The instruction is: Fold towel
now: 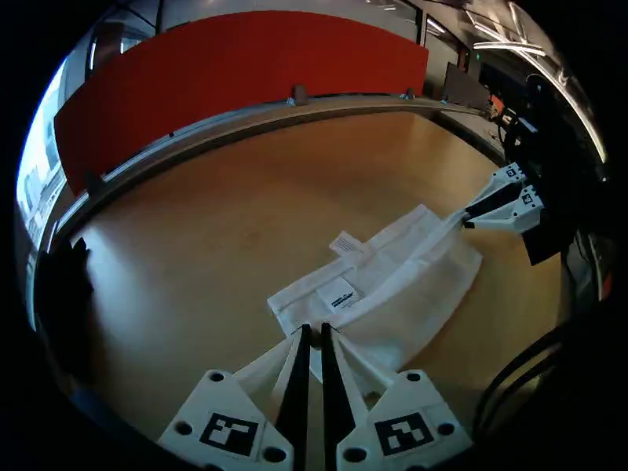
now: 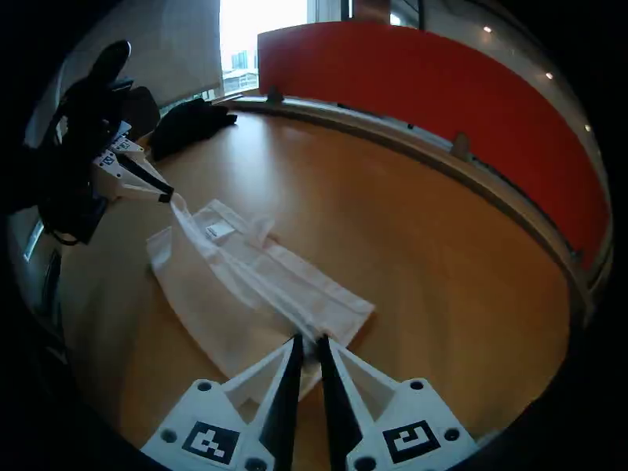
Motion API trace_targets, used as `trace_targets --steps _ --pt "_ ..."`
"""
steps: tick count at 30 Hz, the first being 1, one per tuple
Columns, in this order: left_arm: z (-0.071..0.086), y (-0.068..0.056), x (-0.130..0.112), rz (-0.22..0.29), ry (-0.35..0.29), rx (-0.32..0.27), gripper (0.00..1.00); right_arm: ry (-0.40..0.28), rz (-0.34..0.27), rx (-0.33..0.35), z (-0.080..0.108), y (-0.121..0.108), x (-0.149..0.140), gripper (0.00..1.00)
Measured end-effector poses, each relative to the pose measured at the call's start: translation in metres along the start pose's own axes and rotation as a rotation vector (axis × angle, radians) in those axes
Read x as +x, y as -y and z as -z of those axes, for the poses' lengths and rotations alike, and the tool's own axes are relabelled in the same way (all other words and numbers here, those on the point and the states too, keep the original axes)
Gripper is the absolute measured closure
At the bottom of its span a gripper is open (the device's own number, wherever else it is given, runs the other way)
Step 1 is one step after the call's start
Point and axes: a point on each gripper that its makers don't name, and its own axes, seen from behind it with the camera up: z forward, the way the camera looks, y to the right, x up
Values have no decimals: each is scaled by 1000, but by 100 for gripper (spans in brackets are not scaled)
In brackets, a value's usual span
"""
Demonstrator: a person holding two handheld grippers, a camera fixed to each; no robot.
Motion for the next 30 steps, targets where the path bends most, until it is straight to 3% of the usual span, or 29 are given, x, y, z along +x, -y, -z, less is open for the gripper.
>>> trace_targets --steps 6,10,14,18,20,22,30 --pt "-11 5 -4 -2 2 32 76 11 -19 -53 -9 -12 -4 70" --pt "-13 13 -5 -2 2 61 74 8 -27 -75 -9 -17 -5 59" --pt "-12 19 -4 3 -3 78 71 6 -33 -93 -6 -22 -4 38" --pt "-10 21 -4 16 -4 81 40 4 -44 -97 -4 -23 -4 12" --pt "-7 21 -5 25 -1 78 13 2 -50 -92 -3 -21 -3 0" --pt "-6 20 -7 35 4 76 4 0 -56 -88 -2 -19 -4 0" --pt "1 20 -17 33 13 90 2 -1 -58 -85 3 -12 -10 0"
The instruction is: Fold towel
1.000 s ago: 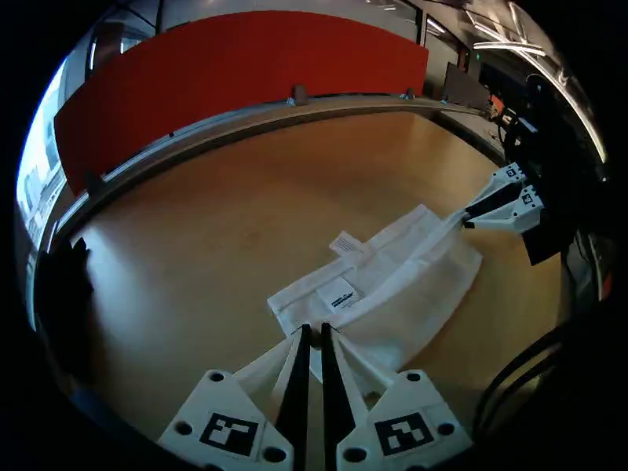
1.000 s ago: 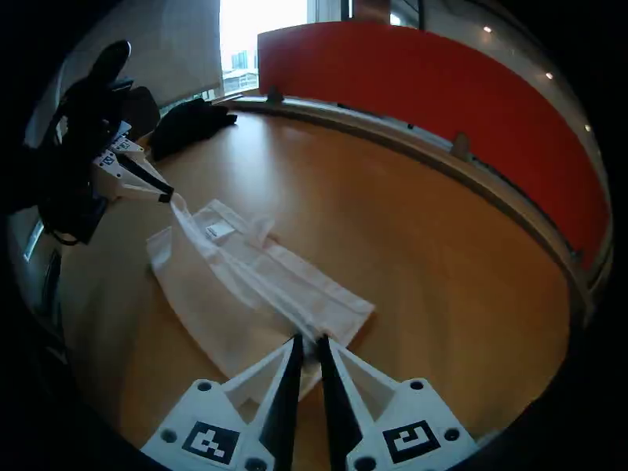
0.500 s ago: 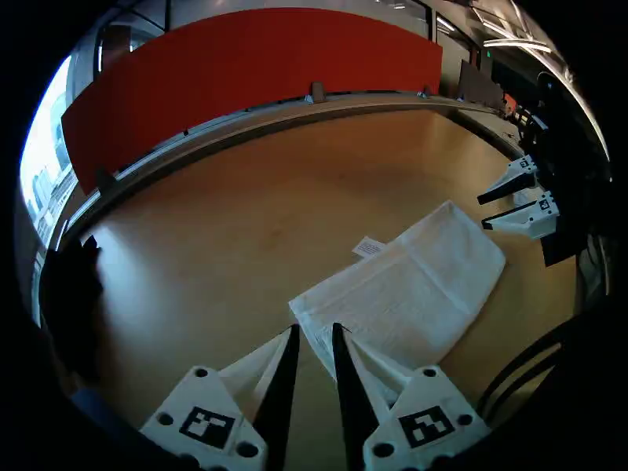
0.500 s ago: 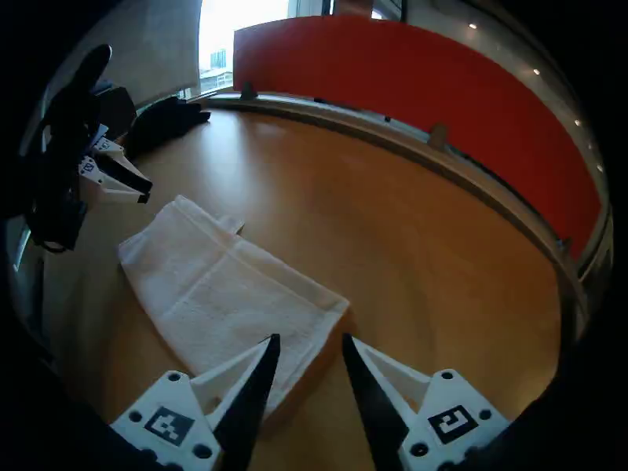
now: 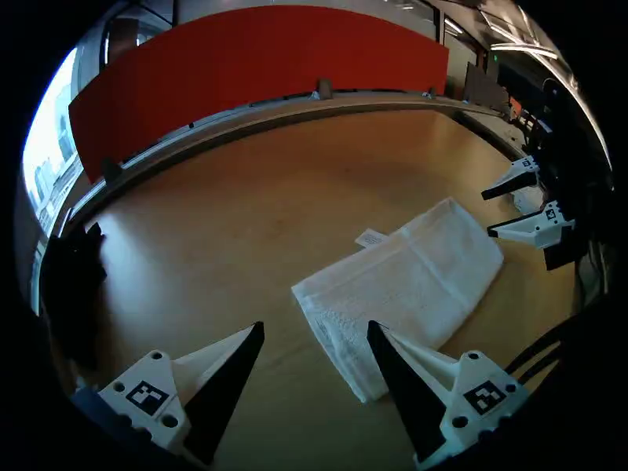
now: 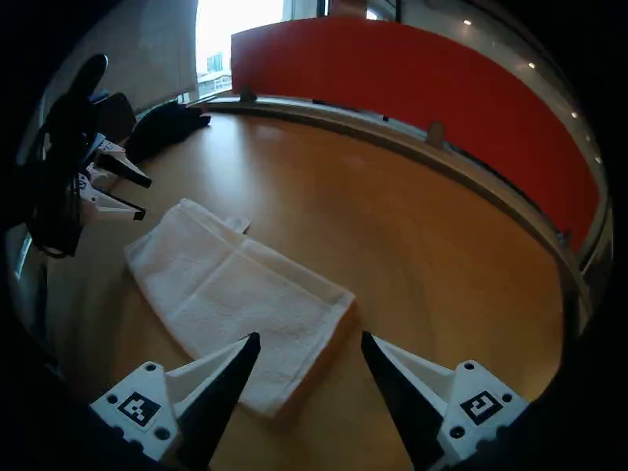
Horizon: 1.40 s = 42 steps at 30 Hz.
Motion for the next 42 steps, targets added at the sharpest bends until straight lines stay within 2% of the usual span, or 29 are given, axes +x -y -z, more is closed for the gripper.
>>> trace_targets --steps 4,11,23,33,42 --pt "7 -1 -8 5 2 9 3 0 -4 2 4 3 -5 0" --pt "22 -5 -29 42 10 23 2 -5 -16 1 18 10 -15 0" --pt "48 -17 -59 83 18 37 2 -12 -23 7 41 27 -34 0" --pt "61 -19 -68 125 12 56 2 -14 -24 13 43 27 -38 0" --pt "83 -16 -84 182 6 99 3 -7 27 48 41 31 -39 0"
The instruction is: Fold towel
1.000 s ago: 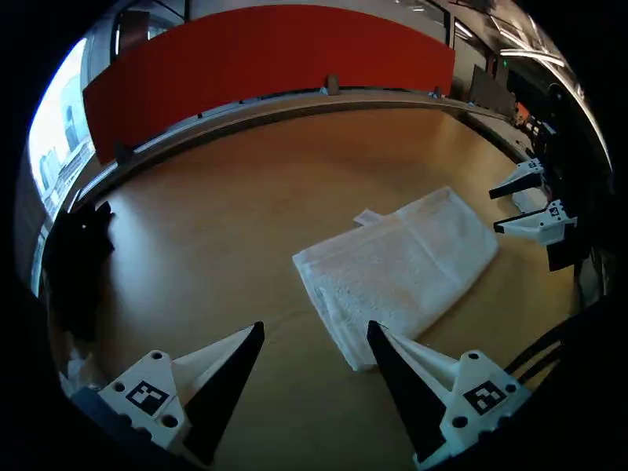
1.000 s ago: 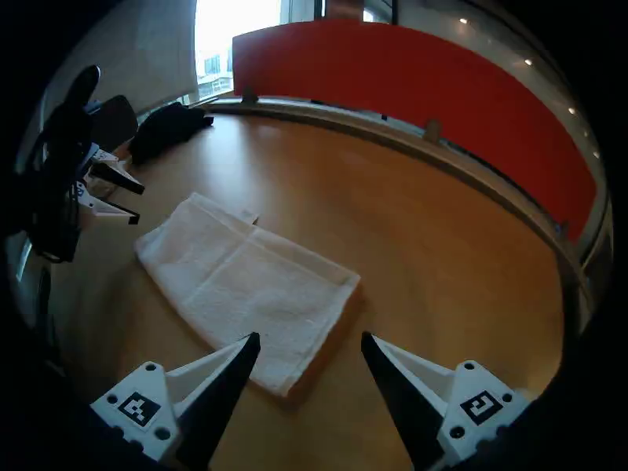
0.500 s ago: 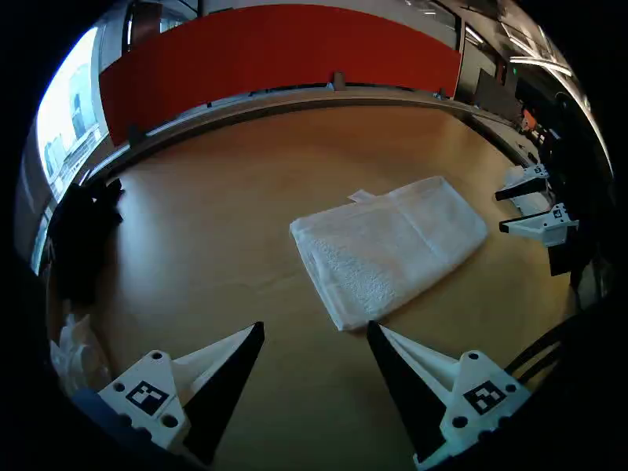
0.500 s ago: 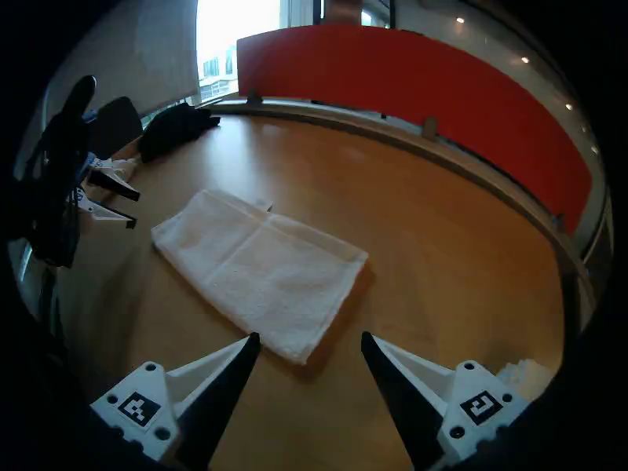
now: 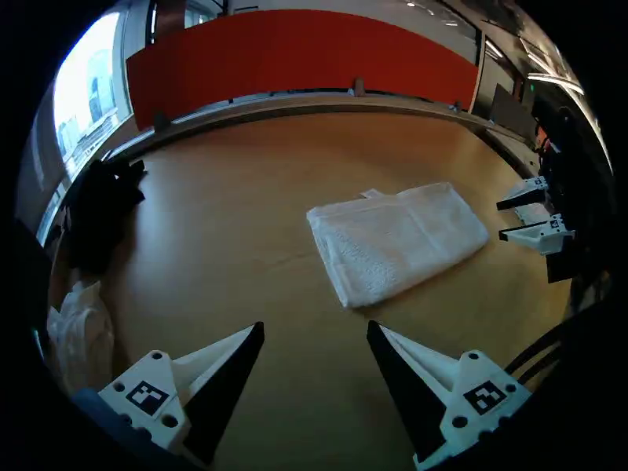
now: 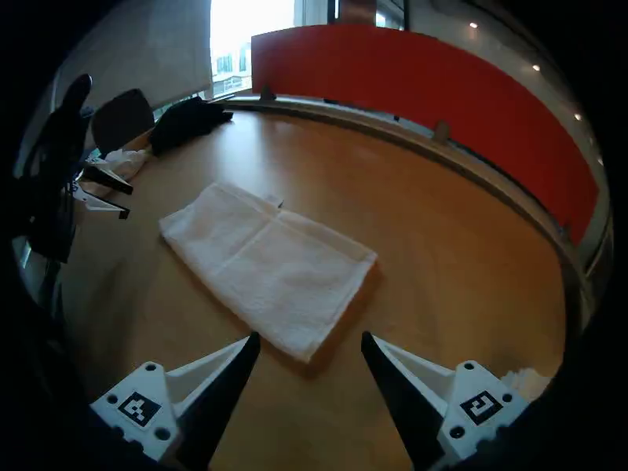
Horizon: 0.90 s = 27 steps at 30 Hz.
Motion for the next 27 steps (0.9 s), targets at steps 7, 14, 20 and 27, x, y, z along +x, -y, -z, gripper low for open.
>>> trace_targets --steps 7,14,20,27 --pt "18 10 -12 49 -7 40 2 11 36 24 -2 4 -1 0" --pt "30 17 -22 82 -10 64 2 19 60 40 -4 6 -1 0" --pt "40 21 -29 102 -13 80 3 36 84 57 -6 8 -4 0" --pt "52 27 -41 125 -10 103 3 69 117 84 -8 8 -12 8"
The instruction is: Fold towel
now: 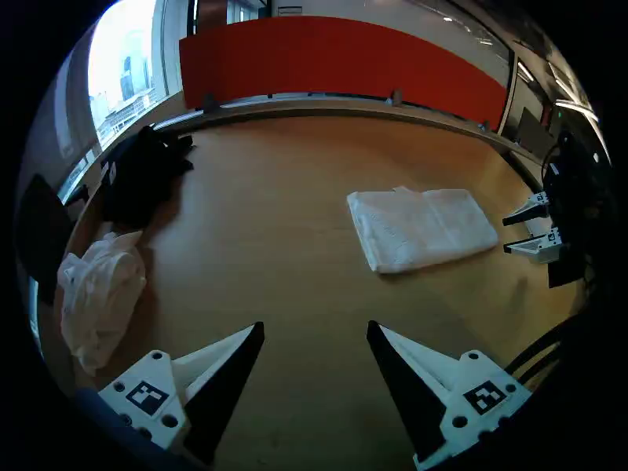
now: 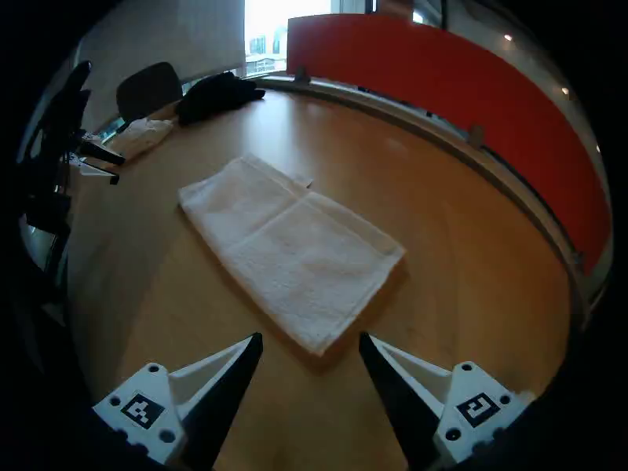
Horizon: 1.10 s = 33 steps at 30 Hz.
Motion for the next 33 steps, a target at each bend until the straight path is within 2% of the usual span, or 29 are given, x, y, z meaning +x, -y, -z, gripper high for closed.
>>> trace_targets --steps 6,15,19,21,30,33 --pt "10 9 -11 21 8 20 3 29 33 17 -3 -1 -6 25" --pt "22 23 -23 43 17 45 3 60 38 35 -9 -5 -12 47" --pt "24 26 -27 47 20 53 3 71 36 41 -11 -6 -15 59" --pt "25 28 -28 47 22 55 3 77 34 41 -11 -8 -17 68" --pt "26 29 -33 52 28 55 2 87 35 47 -15 -9 -21 70" --pt "26 28 -33 51 29 55 3 89 36 53 -15 -8 -21 77"
